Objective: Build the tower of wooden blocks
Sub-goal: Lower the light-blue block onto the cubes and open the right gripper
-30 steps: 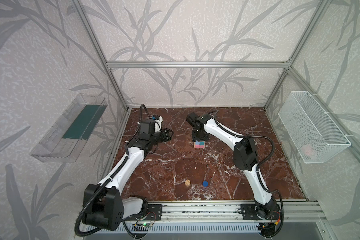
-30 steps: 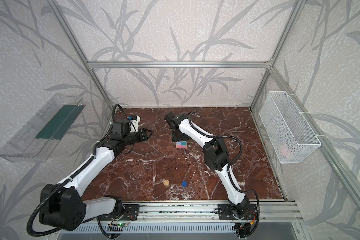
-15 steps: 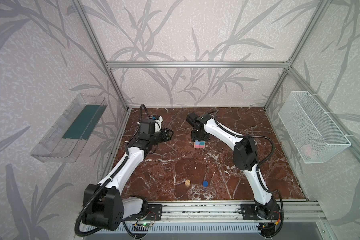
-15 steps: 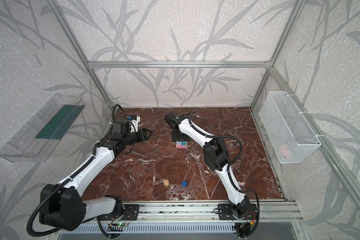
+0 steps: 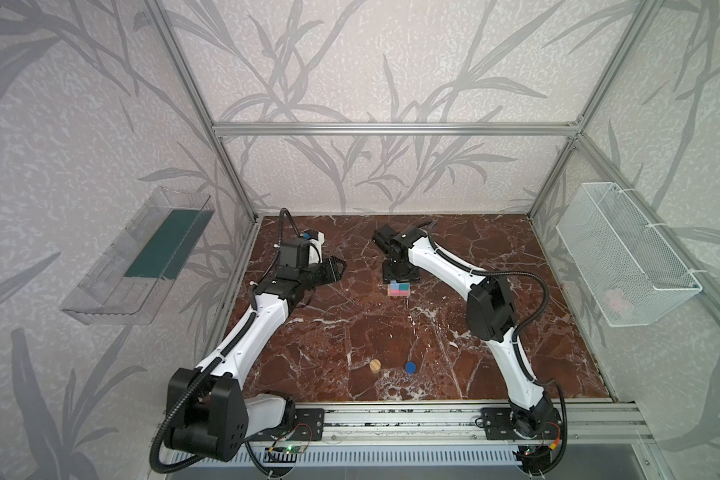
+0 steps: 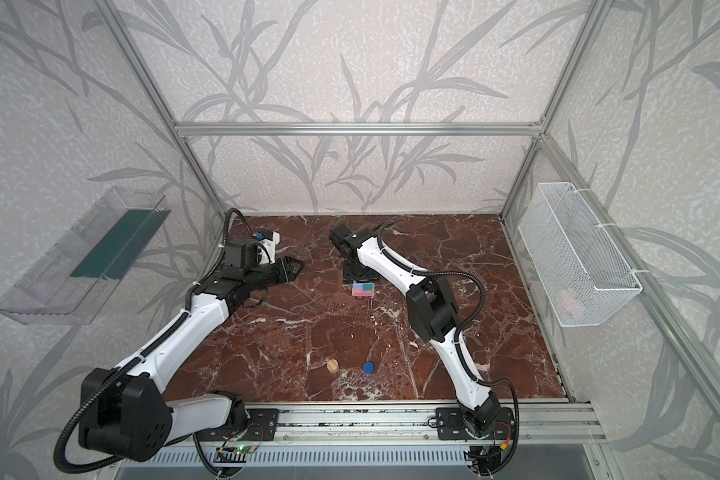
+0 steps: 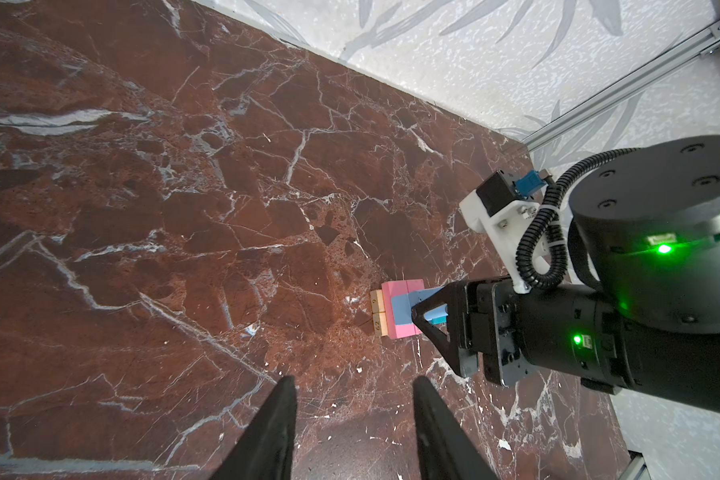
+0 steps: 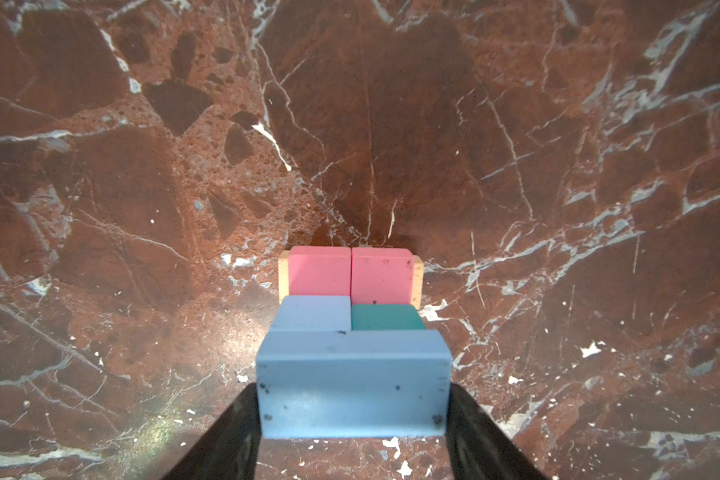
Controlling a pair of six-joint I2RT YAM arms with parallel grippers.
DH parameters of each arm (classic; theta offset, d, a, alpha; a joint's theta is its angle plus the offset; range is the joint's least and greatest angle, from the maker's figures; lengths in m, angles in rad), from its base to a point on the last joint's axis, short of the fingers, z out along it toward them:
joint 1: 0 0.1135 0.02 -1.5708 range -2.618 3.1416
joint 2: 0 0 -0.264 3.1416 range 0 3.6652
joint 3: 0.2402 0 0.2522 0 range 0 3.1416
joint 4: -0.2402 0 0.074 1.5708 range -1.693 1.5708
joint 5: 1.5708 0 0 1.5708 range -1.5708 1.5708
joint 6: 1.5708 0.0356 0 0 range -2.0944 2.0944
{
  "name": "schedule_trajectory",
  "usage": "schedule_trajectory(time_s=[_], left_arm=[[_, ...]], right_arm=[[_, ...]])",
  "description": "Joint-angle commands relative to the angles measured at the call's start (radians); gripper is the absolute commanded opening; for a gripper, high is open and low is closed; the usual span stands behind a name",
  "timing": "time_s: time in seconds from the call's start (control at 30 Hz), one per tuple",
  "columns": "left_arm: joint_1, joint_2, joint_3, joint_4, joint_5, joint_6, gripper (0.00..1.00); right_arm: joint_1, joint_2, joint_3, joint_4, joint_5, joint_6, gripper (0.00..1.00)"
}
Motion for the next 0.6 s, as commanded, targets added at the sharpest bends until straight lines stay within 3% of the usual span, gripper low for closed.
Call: schedule_trajectory(time_s=[0.0, 0.33, 0.57], left_arm=[[0.005, -0.007, -0.012, -0.009, 0.015, 0.006, 0.45], [0.007, -0.004, -0.012, -0.007, 0.016, 0.006, 0.45], [0.009, -0.002, -0.01, -0.006, 0.021, 0.006, 0.45]], right_arm=[[-0.002, -0.001, 0.03, -0.028, 0.011, 0.009, 0.66], [-0.002, -0.002, 0.03, -0.029, 0.011, 0.012, 0.62], [-0.002, 0.0, 0.03, -0.031, 0.008, 0.013, 0.66]])
